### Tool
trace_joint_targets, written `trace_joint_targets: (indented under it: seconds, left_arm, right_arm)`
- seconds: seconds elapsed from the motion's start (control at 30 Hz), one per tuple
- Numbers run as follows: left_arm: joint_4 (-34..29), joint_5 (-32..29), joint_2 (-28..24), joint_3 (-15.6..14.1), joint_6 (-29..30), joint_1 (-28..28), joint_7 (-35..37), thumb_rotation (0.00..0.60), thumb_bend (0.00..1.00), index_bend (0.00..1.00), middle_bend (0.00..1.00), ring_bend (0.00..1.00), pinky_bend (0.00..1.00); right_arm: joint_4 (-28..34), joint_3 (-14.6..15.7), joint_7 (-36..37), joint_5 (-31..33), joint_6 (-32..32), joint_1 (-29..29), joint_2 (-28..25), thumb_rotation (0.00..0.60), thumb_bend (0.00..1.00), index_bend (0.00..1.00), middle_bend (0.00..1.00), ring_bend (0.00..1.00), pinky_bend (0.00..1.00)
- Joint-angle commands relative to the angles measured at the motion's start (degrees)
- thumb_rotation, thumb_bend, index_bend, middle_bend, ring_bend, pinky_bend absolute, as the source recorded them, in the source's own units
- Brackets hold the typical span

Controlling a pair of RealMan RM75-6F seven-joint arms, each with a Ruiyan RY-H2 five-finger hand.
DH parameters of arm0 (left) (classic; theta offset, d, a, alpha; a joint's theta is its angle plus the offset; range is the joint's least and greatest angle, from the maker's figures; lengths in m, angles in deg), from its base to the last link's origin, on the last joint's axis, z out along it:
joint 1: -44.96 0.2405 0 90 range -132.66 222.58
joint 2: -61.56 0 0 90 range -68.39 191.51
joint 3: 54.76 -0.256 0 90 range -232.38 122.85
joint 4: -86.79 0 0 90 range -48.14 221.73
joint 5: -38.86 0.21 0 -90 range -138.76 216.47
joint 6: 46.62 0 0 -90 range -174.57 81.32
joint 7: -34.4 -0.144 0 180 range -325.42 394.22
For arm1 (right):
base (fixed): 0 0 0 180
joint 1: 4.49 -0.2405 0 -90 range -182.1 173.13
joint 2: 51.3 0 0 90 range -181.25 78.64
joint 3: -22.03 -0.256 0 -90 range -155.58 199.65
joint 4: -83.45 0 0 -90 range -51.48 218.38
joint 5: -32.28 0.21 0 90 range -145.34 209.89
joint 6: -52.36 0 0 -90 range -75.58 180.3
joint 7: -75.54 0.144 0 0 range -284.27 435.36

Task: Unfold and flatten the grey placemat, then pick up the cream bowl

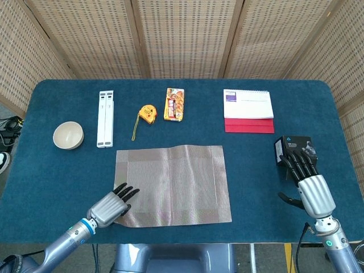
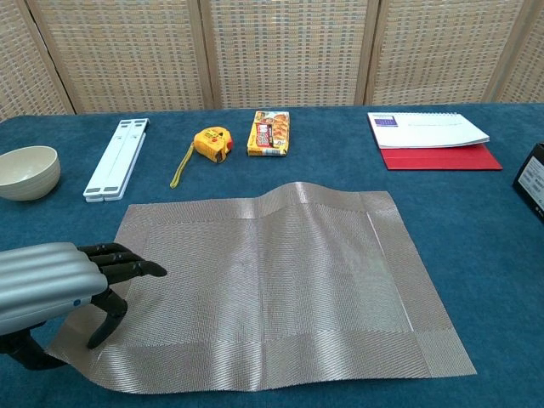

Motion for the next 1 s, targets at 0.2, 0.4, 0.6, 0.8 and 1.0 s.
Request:
trace_joint_targets:
  seconds: [0.2, 0.4, 0.6, 0.8, 1.0]
  left_arm:
    - [-1.76, 1.93, -3.7, -0.07, -0.47, -0.33, 5.56, 0.6, 0.01, 0.0, 0.0, 0.0, 0.0]
    - [-4.81, 5.73, -10.01, 0.22, 2.8, 0.06, 12.85, 0.6, 0.0, 0.0, 0.0, 0.0, 0.0]
    - [-3.21, 4.02, -13.22, 5.78, 11.76, 2.53, 17.6, 0.6, 0.0, 0.0, 0.0, 0.0, 0.0]
    - [4.16, -7.27, -11.65, 12.23, 11.31, 2.62, 20.02, 0.6, 0.0, 0.0, 0.0, 0.0, 0.0]
    - [16.91, -17.72, -8.13, 14.7, 3.57, 1.81, 23.77, 0.6, 0.0, 0.0, 0.0, 0.0, 0.0]
  right_arm:
    - [0.14, 0.02, -0.02, -0.05, 0.06, 0.02, -0.02, 0.6, 0.0, 0.07, 0.0, 0.0, 0.0]
    - [0.24, 0.05, -0.09, -0.07, 0.16, 0.03, -0.02, 0.6, 0.0, 0.07, 0.0, 0.0, 0.0]
    - [0.37, 0.1, -0.01, -0.26, 0.09, 0.04, -0.09, 0.6, 0.0, 0.07, 0.0, 0.0, 0.0]
    - [0.54, 0.24, -0.12, -0.58, 0.01, 0.05, -0.07, 0.6, 0.0, 0.07, 0.0, 0.0, 0.0]
    - [0.5, 0.28, -0.14, -0.48, 0.27, 0.02, -0.04, 0.6, 0.0, 0.07, 0.0, 0.0, 0.0]
